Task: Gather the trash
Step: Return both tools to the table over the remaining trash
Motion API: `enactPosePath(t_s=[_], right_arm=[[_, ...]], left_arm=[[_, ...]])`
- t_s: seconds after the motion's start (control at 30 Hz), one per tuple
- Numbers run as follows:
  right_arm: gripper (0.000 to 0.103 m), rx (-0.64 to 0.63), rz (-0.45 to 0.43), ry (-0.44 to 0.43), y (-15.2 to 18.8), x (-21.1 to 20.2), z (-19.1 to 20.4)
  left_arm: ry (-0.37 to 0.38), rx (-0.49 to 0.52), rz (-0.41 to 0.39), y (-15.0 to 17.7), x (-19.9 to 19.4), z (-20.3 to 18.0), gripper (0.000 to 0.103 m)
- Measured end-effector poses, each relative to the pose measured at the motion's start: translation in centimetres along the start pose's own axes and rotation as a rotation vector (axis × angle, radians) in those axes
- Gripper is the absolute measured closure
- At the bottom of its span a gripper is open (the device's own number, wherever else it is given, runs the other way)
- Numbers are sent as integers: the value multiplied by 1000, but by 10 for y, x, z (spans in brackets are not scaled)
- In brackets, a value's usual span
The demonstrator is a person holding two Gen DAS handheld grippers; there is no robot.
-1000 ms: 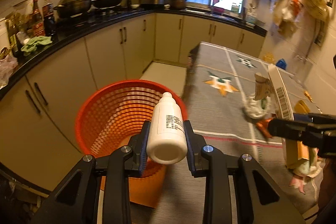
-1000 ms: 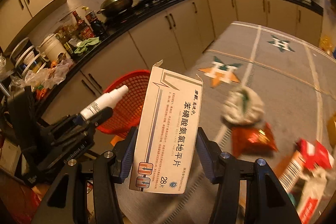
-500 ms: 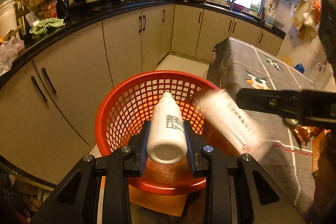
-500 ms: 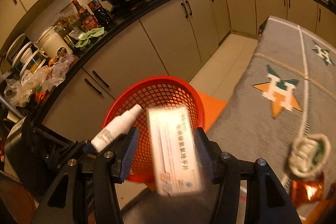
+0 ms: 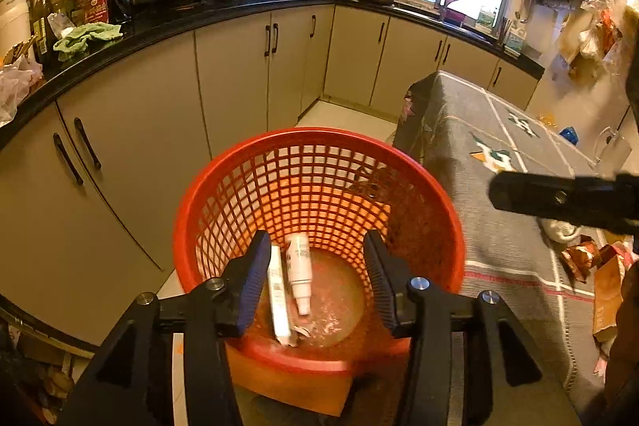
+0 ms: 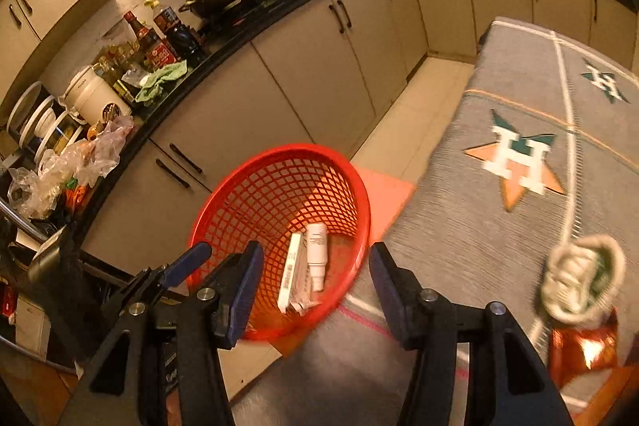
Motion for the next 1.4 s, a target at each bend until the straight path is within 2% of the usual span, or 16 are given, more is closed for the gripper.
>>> enactPosePath(t_s=[0.27,0.5,0.8,0.87,1.2,1.4], right_arm=[[43,-23,-86,113,34,-67,-18],[43,4,-141,190,75,-129,-56],[43,152,-213,228,122,-207,-131],[41,186,-236,249,130,-226,-149],[39,383,-317,354,168,-295,-242],[39,462,-337,416,187,-320,-283]], left_arm=[[46,57,-47,5,-31,-47,45],[119,114,-47,20,-51,-100,44],[219,232,-1,38,-57,-182,44],[235,256,6,40,-58,-198,43],[401,353,98,57,-63,-275,38],[406,438,129,72,-56,-317,38]])
Point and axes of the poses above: each gripper's, at about its wrist camera, not at the fingertips, and x roughly the way its jaws point, z to its left, y to its underside, the point moved 5 cm from there along x, roughly the way its jaws point
